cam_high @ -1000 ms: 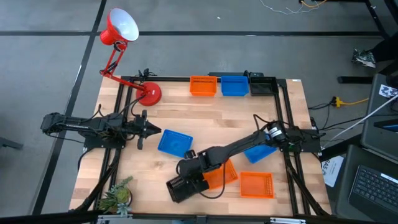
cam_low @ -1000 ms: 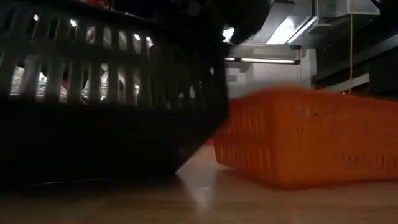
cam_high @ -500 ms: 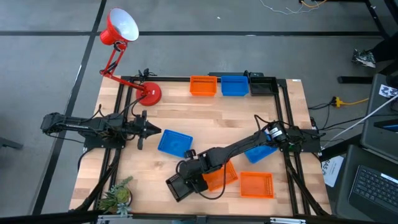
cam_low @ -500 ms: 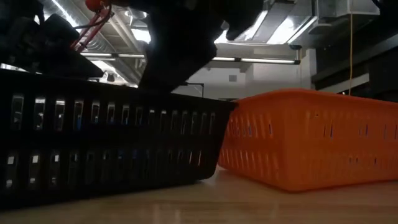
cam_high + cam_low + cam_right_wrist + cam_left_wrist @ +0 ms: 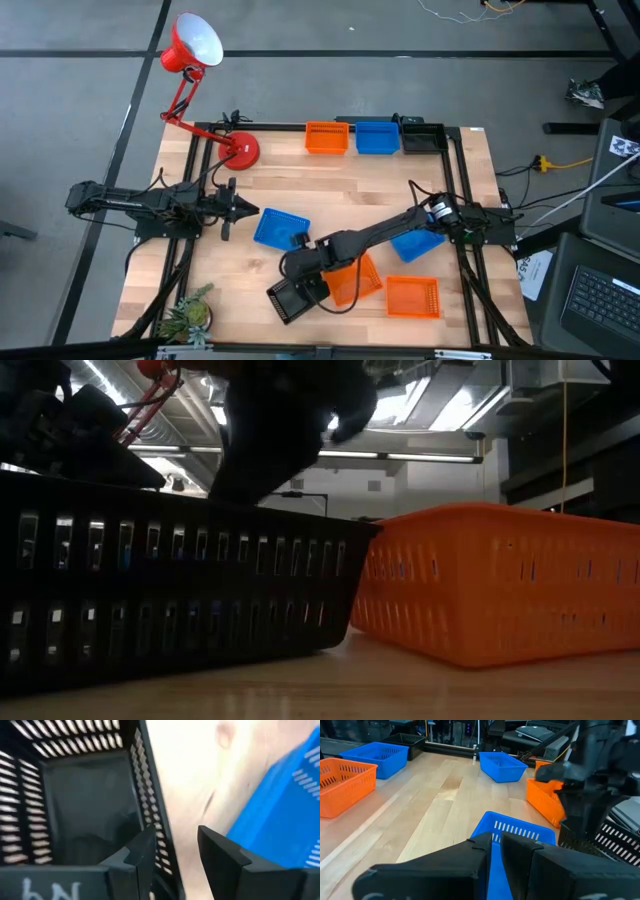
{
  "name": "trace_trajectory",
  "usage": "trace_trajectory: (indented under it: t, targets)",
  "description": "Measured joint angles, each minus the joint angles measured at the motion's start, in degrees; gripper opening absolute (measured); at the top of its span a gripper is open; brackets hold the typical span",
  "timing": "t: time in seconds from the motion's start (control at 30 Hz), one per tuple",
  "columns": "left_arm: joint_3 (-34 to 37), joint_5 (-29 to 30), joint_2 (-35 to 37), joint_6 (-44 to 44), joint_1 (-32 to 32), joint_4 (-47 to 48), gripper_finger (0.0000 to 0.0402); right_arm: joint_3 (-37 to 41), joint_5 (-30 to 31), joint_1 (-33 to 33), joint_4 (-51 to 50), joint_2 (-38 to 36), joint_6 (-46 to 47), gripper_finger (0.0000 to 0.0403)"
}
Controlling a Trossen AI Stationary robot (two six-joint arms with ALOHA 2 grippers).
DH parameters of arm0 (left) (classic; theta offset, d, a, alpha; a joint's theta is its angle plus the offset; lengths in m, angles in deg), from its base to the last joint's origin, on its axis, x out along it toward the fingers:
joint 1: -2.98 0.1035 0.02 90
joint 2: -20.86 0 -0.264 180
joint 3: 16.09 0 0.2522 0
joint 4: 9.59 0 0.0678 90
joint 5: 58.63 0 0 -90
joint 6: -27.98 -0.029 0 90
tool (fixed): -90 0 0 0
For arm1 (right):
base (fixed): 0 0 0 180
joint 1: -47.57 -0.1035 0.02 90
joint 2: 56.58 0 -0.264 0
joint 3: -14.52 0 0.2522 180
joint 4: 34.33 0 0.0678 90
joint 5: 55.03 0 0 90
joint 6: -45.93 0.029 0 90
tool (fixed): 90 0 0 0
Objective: Stack baskets by color
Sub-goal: Stack the bottom black bin on the top black bins
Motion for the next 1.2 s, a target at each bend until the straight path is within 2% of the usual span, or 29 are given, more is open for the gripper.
trace_trajectory:
  t: [0.43,0.53,0.67,0.8,0.97,1.07,1.2]
  targets:
    - [0.0,0.0,0.0,0.0,0.0,1.7,0.0031,1.5,-1.1,0.4,-1.8,1.1,3.7,0.0143]
    - [0.0,0.0,0.0,0.0,0.0,1.8,0.0031,1.5,-1.1,0.3,-1.9,1.2,4.9,0.0113]
    - [0.0,0.0,0.0,-0.1,0.0,1.7,0.0031,1.5,-1.1,0.2,-1.3,1.2,4.7,0.0026]
    - [0.0,0.0,0.0,-0.1,0.0,1.7,0.0031,-0.3,-0.4,0.2,-2.6,0.6,2.9,0.0008]
    - [0.0,0.0,0.0,0.0,0.0,1.6,0.0031,-6.1,2.4,0.3,-14.6,-2.0,1.4,0.0005]
    - [0.0,0.0,0.0,0.0,0.0,1.6,0.0031,-11.8,9.6,0.7,-27.0,-4.6,1.4,0.0004]
    - [0.0,0.0,0.0,-0.1,0.0,1.4,0.0031,-20.7,23.3,2.7,-47.0,-7.9,4.7,0.0003]
